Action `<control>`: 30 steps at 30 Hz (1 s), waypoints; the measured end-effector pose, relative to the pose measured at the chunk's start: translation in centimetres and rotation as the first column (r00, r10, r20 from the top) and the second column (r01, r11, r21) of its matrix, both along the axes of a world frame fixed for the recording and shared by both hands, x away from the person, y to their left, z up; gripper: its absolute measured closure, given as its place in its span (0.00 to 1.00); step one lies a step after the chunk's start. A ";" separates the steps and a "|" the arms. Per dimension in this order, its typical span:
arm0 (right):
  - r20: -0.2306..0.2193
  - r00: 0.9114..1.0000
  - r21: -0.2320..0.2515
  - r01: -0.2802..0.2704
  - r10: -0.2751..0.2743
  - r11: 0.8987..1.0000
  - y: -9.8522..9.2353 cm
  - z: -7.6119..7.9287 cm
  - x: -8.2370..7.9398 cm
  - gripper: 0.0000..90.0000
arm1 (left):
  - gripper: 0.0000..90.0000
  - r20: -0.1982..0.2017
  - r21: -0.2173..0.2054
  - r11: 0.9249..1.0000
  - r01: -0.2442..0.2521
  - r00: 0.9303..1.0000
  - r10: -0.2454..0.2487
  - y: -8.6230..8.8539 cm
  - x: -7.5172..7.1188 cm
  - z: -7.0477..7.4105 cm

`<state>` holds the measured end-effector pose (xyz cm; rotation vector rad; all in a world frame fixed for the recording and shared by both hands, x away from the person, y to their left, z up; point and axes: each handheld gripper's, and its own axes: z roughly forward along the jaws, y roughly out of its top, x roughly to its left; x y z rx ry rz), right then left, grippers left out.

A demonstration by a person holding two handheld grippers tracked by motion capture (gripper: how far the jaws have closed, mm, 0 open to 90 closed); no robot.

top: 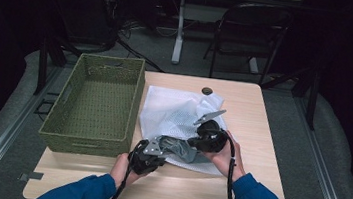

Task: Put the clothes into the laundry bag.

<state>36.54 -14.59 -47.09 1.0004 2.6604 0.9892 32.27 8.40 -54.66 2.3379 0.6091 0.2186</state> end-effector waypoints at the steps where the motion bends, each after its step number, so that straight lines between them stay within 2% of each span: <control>1: -0.012 1.000 0.004 -0.027 0.027 1.000 0.2 0.0 -0.3 1.00 | 1.00 -0.003 -0.002 1.000 -0.002 1.000 0.002 0.0 0.1 0.0; 4: -0.059 0.993 0.001 -0.106 0.106 0.994 1.2 -0.9 -0.4 1.00 | 1.00 -0.003 -0.014 1.000 -0.012 1.000 0.012 0.1 0.2 0.0; 5: -0.080 0.990 -0.024 -0.116 0.114 0.993 1.5 -1.4 -0.3 1.00 | 1.00 -0.007 -0.010 1.000 -0.007 1.000 0.007 0.1 0.2 0.0; 6: -0.090 0.989 -0.075 -0.125 0.118 0.989 2.2 -2.5 0.1 1.00 | 1.00 -0.017 -0.009 1.000 0.009 1.000 -0.009 0.2 0.2 0.1; 8: -0.094 0.990 -0.151 -0.118 0.104 0.981 2.8 -4.0 1.2 1.00 | 1.00 -0.019 0.008 1.000 0.026 0.999 -0.026 0.3 -0.1 0.1; 9: -0.046 0.996 -0.232 -0.090 0.081 0.968 3.2 -5.1 2.5 1.00 | 1.00 -0.025 0.018 0.999 0.038 0.999 -0.038 0.4 -0.2 0.1; 10: -0.046 0.996 -0.232 -0.090 0.081 0.968 3.2 -5.1 2.5 1.00 | 1.00 -0.024 0.031 0.999 0.041 0.999 -0.040 0.4 -0.3 0.0; 11: -0.019 0.997 -0.258 -0.073 0.070 0.963 3.3 -5.2 2.8 1.00 | 1.00 -0.027 0.050 0.998 0.047 0.999 -0.045 0.6 -0.4 -0.2; 13: 0.047 0.998 -0.295 -0.027 0.042 0.955 3.2 -5.2 3.5 1.00 | 1.00 -0.036 0.054 0.998 0.035 0.999 -0.033 0.8 -0.5 -0.4; 15: 0.110 0.994 -0.314 0.024 0.011 0.949 2.9 -5.1 4.2 1.00 | 1.00 -0.048 0.056 0.998 0.040 0.998 -0.037 1.0 -0.5 -0.6; 18: 0.166 0.986 -0.340 0.072 -0.015 0.938 2.4 -5.3 5.0 1.00 | 1.00 -0.051 0.067 0.996 0.060 0.997 -0.057 1.0 -0.7 -0.5; 23: 0.247 0.968 -0.375 0.145 -0.052 0.916 1.3 -5.5 6.1 1.00 | 1.00 -0.059 0.072 0.994 0.087 0.995 -0.082 1.4 -1.0 -0.4; 24: 0.269 0.961 -0.370 0.162 -0.061 0.915 1.0 -5.5 6.3 1.00 | 1.00 -0.055 0.077 0.993 0.090 0.995 -0.085 1.5 -1.1 -0.4; 25: 0.302 0.950 -0.377 0.194 -0.078 0.906 0.7 -5.4 6.4 1.00 | 1.00 -0.058 0.075 0.993 0.092 0.994 -0.087 1.6 -1.2 -0.3; 27: 0.336 0.937 -0.366 0.220 -0.092 0.904 0.2 -5.2 6.8 1.00 | 1.00 -0.056 0.071 0.993 0.091 0.995 -0.088 1.9 -1.3 -0.1; 28: 0.357 0.929 -0.369 0.237 -0.099 0.899 0.0 -5.2 6.9 1.00 | 1.00 -0.056 0.076 0.993 0.089 0.995 -0.084 2.1 -1.3 0.0; 29: 0.344 0.933 -0.365 0.236 -0.105 0.901 -0.1 -5.2 7.1 1.00 | 1.00 -0.056 0.077 0.994 0.080 0.996 -0.076 2.2 -1.2 0.0; 30: 0.303 0.946 -0.347 0.219 -0.111 0.912 -0.3 -5.3 7.2 1.00 | 1.00 -0.060 0.086 0.993 0.076 0.996 -0.071 2.3 -1.1 -0.1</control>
